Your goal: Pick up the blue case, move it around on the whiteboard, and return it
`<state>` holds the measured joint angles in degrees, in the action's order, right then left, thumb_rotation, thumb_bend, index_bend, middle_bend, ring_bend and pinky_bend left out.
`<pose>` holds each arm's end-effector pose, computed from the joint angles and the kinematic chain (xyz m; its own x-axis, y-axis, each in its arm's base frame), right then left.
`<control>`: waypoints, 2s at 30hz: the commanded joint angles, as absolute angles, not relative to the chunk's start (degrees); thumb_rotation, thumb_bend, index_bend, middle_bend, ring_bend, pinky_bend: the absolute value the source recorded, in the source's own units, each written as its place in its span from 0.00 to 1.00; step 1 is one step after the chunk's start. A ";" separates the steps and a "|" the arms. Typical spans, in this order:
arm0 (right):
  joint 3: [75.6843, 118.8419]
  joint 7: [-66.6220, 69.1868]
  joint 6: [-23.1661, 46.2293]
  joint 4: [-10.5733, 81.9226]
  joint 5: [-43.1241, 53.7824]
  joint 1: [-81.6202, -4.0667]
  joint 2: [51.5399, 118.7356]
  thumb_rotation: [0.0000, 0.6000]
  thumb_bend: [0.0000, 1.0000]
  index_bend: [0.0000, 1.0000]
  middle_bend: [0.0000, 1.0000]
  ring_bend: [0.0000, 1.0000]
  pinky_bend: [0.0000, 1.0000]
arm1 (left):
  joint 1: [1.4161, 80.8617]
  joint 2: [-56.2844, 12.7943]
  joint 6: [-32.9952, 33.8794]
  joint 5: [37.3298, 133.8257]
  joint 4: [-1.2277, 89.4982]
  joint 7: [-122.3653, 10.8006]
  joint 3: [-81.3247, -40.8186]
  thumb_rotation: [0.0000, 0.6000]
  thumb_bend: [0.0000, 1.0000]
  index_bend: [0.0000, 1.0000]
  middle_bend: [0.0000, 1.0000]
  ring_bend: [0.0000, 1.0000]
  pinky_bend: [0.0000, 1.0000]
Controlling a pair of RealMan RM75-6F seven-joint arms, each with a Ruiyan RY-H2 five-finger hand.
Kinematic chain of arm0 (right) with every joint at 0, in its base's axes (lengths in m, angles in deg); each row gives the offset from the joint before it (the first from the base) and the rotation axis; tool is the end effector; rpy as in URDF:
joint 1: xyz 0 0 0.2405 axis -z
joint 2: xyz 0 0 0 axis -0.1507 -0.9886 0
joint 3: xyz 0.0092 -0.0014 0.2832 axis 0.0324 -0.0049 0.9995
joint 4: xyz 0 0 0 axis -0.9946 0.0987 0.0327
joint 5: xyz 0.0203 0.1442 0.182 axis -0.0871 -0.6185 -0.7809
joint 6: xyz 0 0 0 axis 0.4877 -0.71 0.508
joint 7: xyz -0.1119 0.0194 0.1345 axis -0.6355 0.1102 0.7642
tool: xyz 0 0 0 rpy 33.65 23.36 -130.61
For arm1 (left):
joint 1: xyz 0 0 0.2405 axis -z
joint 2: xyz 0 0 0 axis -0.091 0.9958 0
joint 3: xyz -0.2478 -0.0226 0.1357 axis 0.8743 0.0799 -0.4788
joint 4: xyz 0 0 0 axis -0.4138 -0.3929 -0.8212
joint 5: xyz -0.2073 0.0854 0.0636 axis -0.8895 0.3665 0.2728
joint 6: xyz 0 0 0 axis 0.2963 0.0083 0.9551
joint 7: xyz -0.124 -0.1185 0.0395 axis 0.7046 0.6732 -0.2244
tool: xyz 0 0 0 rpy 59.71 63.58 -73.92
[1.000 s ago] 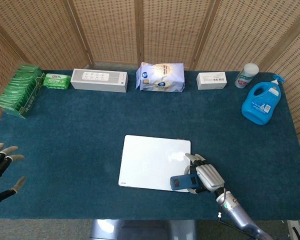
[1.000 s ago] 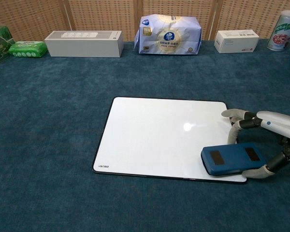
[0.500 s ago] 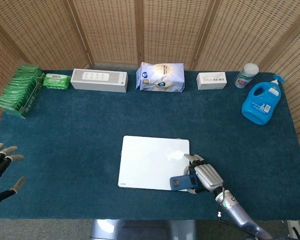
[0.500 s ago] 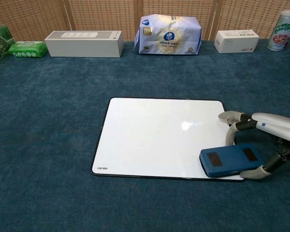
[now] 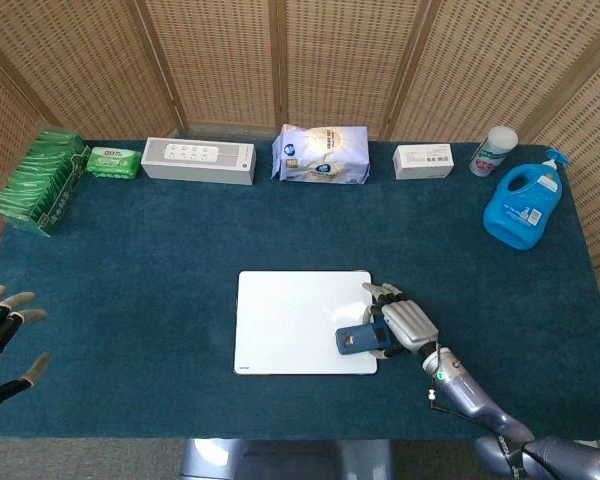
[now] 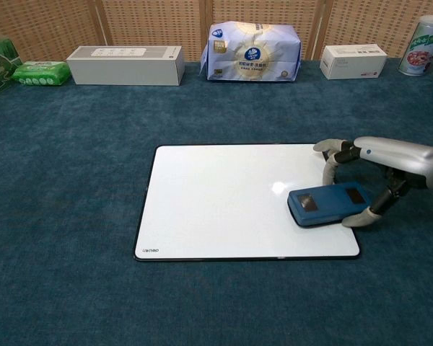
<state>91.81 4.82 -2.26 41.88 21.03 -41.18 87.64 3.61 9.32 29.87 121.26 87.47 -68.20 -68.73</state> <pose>-0.2423 -0.3445 -0.0559 0.2715 -0.4668 0.8417 -0.9453 -0.2937 0.1420 -0.2531 0.1693 0.1949 0.4133 -0.0864 0.9065 0.9043 -0.0778 -0.4197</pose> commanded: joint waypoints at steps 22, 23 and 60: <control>93.87 5.08 1.07 47.64 19.98 -41.43 80.59 1.00 0.17 0.79 0.07 0.00 0.00 | 5.38 7.96 27.08 120.94 89.48 -71.08 -68.35 1.00 0.32 0.35 0.26 0.14 0.00; 93.83 5.05 1.19 47.81 19.98 -41.35 80.44 1.00 0.17 0.79 0.07 0.00 0.00 | 5.39 7.93 27.08 120.90 89.47 -71.08 -68.35 1.00 0.32 0.35 0.26 0.14 0.00; 91.38 6.34 3.16 44.69 16.80 -35.84 78.80 1.00 0.18 0.77 0.07 0.00 0.00 | 5.56 6.17 26.41 118.56 86.57 -68.91 -68.79 1.00 0.32 0.35 0.26 0.14 0.00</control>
